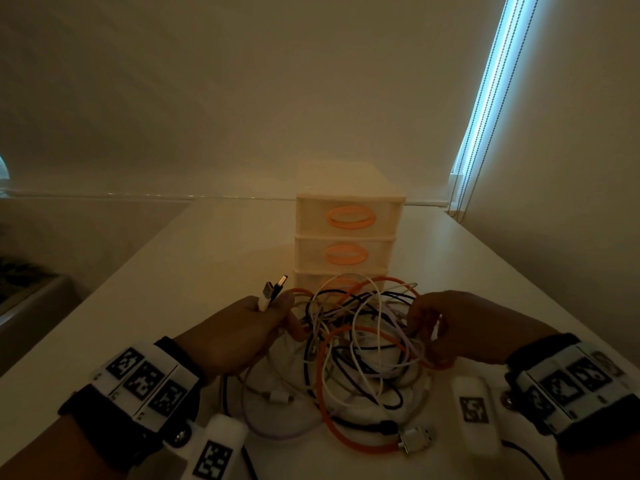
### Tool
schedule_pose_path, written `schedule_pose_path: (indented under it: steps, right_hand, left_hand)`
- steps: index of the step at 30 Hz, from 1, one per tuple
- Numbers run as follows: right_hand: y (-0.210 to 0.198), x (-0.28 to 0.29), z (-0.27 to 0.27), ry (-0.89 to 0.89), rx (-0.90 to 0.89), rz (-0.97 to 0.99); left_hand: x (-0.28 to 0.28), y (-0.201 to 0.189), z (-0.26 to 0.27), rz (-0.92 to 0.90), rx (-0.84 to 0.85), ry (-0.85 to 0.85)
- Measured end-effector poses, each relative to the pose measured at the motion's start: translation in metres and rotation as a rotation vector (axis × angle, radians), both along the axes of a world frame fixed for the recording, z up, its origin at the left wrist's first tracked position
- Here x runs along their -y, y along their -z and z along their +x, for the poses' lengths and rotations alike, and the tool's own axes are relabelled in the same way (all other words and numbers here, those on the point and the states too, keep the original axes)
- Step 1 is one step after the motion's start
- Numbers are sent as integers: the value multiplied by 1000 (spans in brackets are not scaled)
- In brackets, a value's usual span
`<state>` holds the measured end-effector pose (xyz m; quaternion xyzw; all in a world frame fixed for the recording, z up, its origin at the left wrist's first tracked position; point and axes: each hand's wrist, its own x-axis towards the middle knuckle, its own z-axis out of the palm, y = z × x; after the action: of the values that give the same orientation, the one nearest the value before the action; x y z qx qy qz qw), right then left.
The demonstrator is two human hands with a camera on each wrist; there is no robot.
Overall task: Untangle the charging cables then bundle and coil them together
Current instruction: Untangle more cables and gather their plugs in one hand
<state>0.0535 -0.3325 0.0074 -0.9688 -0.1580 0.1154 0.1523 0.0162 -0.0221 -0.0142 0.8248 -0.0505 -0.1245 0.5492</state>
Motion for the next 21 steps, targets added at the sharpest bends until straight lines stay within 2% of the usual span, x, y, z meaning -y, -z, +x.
schedule_pose_path:
  steps: [4,8,12,16,21]
  right_hand:
    - [2,-6,3,60,83,-21]
    - [-1,-7,-1,138,131,242]
    - [-1,-1,-4,67,21,287]
    - [-2,2,-7,68,-75,441]
    - [5,-10,-2,201,-126,684]
  left_hand:
    - [1,-1,-1,-14,-16,-2]
    - [2,-2,-2,-37,-47,-16]
    - [3,-4,-3,-58,-69,-24]
    - [4,-5,-5,-78,-93,-24]
    - [6,-7,-8,-105,-84,-1]
